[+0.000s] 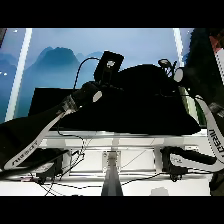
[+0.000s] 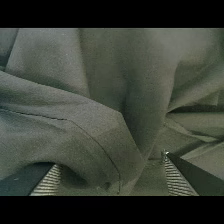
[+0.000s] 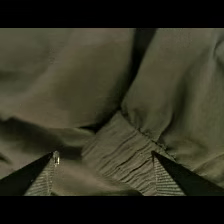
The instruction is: Fold the clothes and pants, and hang the long-sleeved shirts on hangers.
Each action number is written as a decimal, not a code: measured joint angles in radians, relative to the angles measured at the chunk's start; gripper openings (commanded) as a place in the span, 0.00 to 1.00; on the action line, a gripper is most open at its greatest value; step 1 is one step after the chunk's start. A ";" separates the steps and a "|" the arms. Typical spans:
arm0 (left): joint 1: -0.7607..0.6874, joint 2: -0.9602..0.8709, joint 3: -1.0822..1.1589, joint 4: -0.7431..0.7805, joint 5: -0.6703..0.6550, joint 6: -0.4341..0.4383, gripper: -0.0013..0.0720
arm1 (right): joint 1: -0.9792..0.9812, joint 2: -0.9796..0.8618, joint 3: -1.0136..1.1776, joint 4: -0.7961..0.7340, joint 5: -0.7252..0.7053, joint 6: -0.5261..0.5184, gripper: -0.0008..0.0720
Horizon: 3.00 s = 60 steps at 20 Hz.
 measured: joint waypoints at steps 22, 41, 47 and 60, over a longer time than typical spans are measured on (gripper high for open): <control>0.157 0.083 0.006 0.008 -0.001 -0.003 0.97 | -0.098 0.045 0.287 -0.352 0.118 -0.128 0.05; 0.218 0.128 0.006 0.008 -0.139 -0.004 0.97 | -0.867 -0.161 0.320 0.103 0.150 -0.292 0.82; 0.284 0.130 0.006 0.008 -0.182 -0.015 0.97 | -0.929 -0.326 0.320 0.428 0.202 -0.416 0.96; 0.376 0.128 0.006 0.014 -0.193 -0.135 0.96 | -0.826 -0.500 0.322 0.653 0.317 -0.573 0.12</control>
